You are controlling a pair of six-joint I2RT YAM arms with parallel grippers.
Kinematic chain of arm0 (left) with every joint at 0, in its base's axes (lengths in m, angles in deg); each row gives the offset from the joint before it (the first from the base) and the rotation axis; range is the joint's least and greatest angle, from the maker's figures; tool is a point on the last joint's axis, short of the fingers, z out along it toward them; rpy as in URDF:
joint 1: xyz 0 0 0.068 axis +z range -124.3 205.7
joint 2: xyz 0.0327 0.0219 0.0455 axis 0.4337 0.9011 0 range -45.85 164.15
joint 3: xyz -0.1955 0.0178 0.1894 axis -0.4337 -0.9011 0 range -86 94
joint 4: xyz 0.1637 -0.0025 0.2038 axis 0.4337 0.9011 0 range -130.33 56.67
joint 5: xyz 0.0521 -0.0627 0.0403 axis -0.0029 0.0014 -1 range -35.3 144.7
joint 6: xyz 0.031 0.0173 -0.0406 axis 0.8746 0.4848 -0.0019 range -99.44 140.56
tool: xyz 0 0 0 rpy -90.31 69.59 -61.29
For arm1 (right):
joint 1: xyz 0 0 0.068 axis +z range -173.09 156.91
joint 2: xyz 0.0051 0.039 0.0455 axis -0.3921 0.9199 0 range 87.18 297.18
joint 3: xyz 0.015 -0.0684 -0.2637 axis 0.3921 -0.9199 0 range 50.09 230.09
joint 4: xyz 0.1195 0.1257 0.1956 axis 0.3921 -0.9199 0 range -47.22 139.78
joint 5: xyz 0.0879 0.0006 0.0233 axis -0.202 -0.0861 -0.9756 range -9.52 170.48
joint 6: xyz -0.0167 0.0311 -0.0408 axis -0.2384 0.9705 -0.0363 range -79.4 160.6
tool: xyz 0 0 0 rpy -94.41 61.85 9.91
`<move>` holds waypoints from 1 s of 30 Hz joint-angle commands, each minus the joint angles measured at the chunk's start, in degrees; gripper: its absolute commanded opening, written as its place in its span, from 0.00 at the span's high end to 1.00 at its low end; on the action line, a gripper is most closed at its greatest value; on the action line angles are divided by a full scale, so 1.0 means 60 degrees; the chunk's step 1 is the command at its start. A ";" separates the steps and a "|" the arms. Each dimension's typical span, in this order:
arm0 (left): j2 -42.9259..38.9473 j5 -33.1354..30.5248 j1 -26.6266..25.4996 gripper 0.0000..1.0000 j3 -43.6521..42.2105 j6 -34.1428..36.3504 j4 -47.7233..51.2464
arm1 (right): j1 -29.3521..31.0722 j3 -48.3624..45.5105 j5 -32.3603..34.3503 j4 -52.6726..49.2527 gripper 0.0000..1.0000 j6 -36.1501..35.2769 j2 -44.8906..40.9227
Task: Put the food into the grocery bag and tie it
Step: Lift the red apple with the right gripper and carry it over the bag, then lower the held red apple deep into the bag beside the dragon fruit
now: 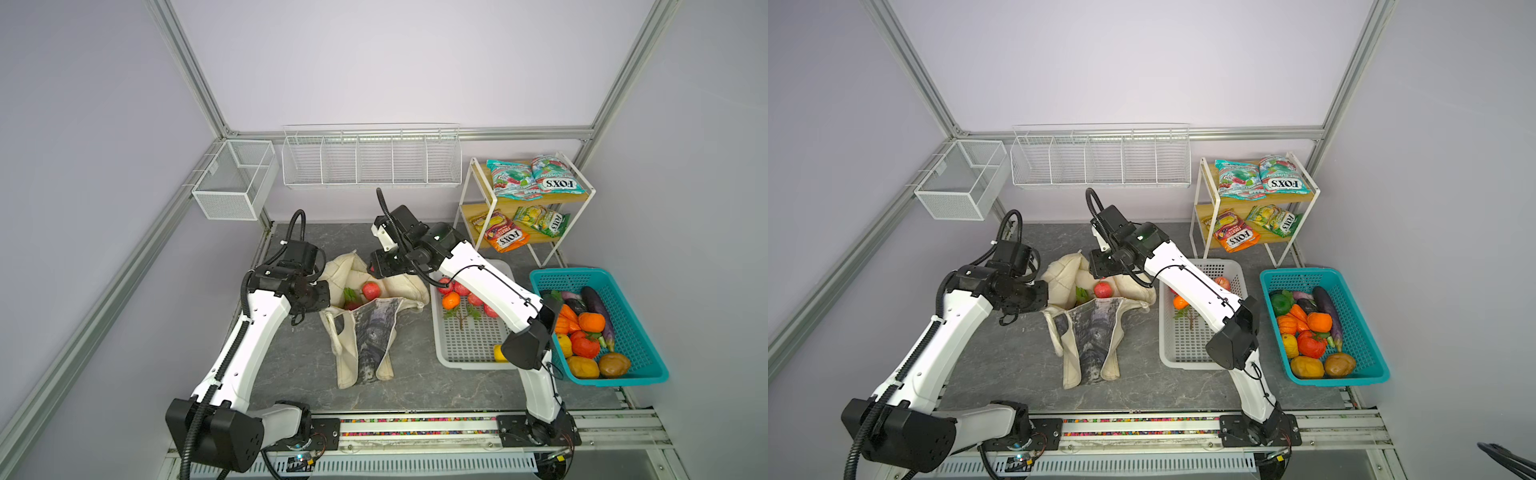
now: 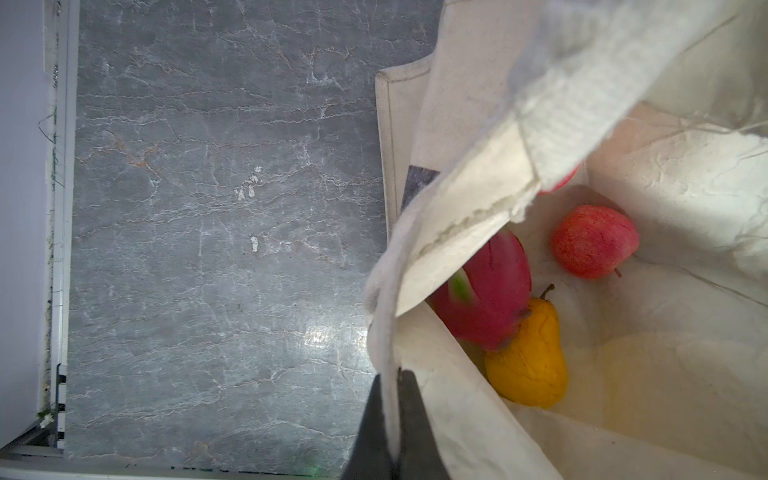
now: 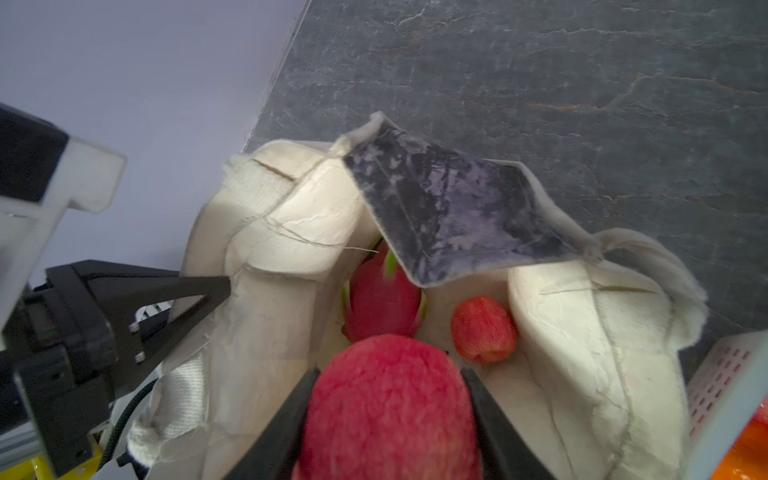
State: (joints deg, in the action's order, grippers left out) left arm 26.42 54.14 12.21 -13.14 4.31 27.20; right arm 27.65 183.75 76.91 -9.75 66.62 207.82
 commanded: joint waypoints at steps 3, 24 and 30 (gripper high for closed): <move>0.0066 0.0278 0.0038 1.00 0.0279 -0.0005 0.0142 | 0.0439 0.0397 -0.0372 -0.0628 0.50 -0.0733 0.0367; 0.0072 0.0146 0.0038 1.00 0.0497 -0.0018 0.0113 | 0.0893 0.0416 -0.0642 -0.0315 0.49 -0.1971 0.1309; 0.0102 0.0147 0.0038 1.00 0.0479 -0.0041 0.0091 | 0.0732 0.0589 -0.0648 -0.0316 0.49 -0.1920 0.1769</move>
State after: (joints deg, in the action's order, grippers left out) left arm 26.57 54.99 12.21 -11.92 4.29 27.24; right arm 32.77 186.16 73.37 -11.93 56.39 217.04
